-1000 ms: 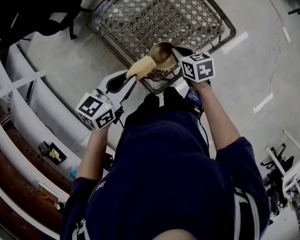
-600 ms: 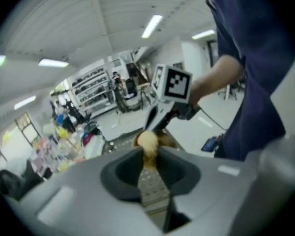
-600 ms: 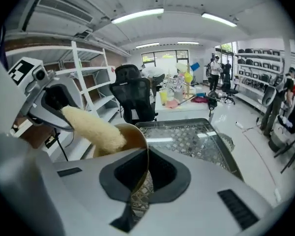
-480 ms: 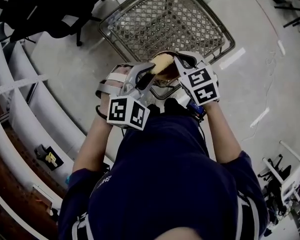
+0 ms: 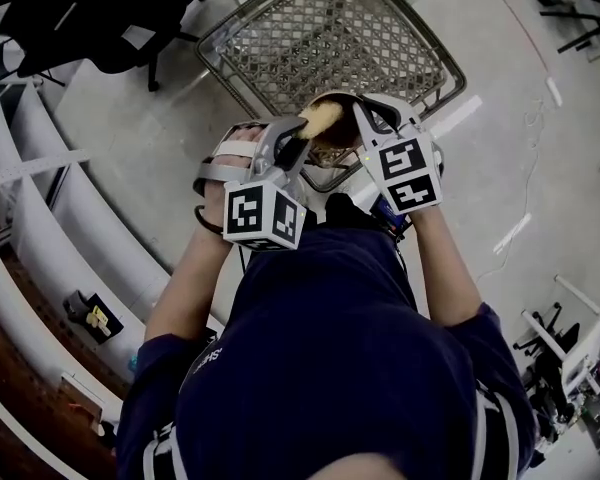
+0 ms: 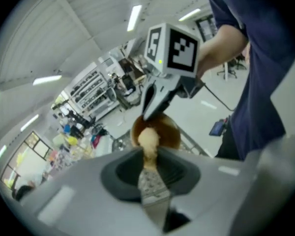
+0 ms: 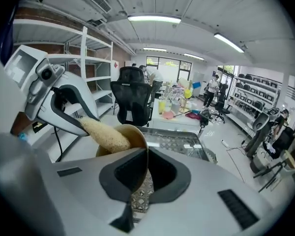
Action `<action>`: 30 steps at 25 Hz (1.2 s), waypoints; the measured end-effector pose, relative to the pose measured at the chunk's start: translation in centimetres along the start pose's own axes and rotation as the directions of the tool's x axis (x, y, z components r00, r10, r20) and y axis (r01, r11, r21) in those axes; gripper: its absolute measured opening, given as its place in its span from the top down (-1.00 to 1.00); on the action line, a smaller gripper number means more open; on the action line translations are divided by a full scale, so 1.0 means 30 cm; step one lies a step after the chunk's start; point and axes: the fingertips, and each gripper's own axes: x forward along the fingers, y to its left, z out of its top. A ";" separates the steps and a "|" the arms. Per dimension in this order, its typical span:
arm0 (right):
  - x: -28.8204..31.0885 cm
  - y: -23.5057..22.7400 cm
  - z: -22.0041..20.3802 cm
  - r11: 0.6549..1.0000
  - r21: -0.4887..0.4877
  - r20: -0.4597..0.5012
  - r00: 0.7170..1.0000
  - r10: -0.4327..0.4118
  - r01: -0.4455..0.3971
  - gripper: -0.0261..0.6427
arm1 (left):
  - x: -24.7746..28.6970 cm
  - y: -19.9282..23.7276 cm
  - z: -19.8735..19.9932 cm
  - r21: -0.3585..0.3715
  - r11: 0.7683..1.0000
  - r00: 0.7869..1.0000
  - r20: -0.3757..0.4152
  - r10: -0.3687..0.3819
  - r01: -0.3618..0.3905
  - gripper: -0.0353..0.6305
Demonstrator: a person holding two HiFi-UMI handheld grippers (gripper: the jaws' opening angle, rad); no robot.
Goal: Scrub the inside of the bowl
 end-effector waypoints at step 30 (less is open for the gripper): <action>-0.004 0.060 0.042 1.000 -0.016 0.059 0.998 0.021 -0.020 0.88 | 0.042 -0.027 0.031 0.096 0.995 0.992 -0.123 0.028 -0.016 0.68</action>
